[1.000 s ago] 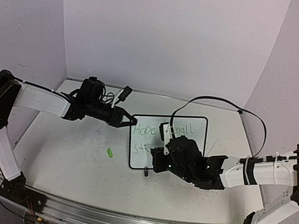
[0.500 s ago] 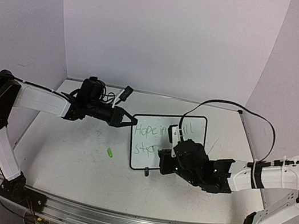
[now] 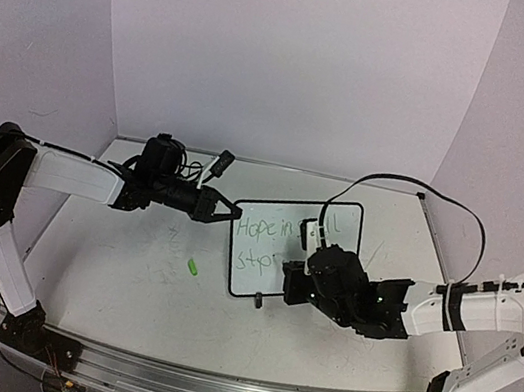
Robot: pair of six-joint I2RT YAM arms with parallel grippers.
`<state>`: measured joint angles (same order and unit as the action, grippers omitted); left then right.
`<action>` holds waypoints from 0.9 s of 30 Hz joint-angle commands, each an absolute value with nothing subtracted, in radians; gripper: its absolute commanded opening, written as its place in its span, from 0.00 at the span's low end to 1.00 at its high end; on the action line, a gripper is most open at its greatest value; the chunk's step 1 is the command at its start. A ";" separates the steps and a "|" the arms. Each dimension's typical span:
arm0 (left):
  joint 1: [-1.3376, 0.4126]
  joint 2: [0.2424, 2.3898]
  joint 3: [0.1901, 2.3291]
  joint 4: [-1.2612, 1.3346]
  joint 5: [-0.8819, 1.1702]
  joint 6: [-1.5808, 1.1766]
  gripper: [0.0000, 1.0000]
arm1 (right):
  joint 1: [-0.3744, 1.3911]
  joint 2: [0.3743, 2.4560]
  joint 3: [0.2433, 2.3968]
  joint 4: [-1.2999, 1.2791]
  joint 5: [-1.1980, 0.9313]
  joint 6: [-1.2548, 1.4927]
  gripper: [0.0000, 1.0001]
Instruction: Write a sentence on the whiteboard
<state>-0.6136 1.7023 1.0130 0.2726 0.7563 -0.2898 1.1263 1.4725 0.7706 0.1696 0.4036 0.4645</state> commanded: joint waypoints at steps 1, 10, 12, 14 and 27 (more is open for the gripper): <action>-0.611 1.684 1.041 0.250 0.727 -0.285 0.00 | 1.121 1.452 0.769 0.165 0.449 0.483 0.00; -0.612 1.684 1.040 0.249 0.729 -0.284 0.00 | 1.120 1.472 0.789 0.160 0.483 0.482 0.00; -0.612 1.682 1.040 0.249 0.730 -0.284 0.00 | 1.120 1.480 0.798 0.160 0.485 0.477 0.00; -0.613 1.681 1.041 0.249 0.730 -0.284 0.00 | 1.121 1.494 0.806 0.160 0.483 0.472 0.00; -0.615 1.679 1.043 0.249 0.735 -0.285 0.00 | 1.120 1.528 0.827 0.160 0.444 0.463 0.00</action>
<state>-0.6140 1.7023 1.0130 0.2726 0.7567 -0.2867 1.1259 1.5120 0.7852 0.1559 0.4505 0.4717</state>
